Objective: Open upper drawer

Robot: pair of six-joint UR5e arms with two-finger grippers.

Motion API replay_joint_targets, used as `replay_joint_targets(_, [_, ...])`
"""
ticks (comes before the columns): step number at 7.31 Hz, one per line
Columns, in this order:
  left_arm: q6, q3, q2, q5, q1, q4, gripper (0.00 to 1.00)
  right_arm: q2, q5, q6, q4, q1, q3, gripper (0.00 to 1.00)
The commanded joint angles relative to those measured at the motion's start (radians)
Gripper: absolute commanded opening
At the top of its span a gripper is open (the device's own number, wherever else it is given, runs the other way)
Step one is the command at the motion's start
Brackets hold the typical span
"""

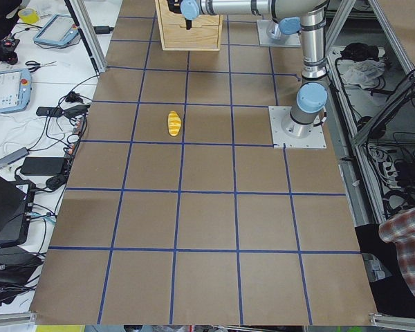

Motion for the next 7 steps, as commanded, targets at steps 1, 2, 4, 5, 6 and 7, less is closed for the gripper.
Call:
replay_joint_targets(1, [0.017,0.000,0.003,0.044,0.000,-0.006,1.00,0.000,0.001,0.000,0.000,0.000,0.000,1.00])
replay_joint_targets(2, [0.031,0.000,0.003,0.052,0.000,-0.009,1.00,0.000,0.001,0.000,-0.001,0.000,0.000,1.00])
replay_joint_targets(4, [0.037,0.002,0.007,0.067,0.002,-0.011,1.00,0.000,0.001,0.000,0.000,0.000,0.000,1.00])
replay_joint_targets(5, [0.038,0.002,0.007,0.067,0.003,-0.012,1.00,0.000,0.001,0.000,0.000,-0.001,0.000,1.00])
replay_joint_targets(6, [0.038,0.003,0.007,0.069,0.008,-0.012,1.00,0.000,0.001,0.000,-0.001,0.000,0.000,1.00])
replay_joint_targets(7, [0.048,0.002,0.009,0.087,0.008,-0.014,1.00,0.000,0.001,0.000,-0.001,0.000,0.000,1.00])
